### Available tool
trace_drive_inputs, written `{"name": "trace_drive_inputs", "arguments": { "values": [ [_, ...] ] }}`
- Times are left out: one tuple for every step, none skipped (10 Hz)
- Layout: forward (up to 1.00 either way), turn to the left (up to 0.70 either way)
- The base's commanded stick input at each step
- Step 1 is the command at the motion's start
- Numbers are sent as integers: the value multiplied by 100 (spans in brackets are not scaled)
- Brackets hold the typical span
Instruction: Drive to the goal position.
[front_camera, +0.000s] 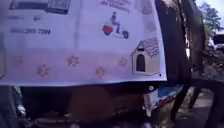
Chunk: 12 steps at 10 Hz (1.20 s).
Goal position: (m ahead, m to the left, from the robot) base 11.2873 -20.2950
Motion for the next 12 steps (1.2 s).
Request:
{"name": "trace_drive_inputs", "arguments": {
  "values": [
    [0, -70],
    [0, -70],
    [0, -70],
    [0, -70],
    [0, -70],
    [0, -70],
    [0, -70],
    [0, -70],
    [0, -32],
    [0, 0],
    [0, 0],
    [0, 0]
  ]
}}
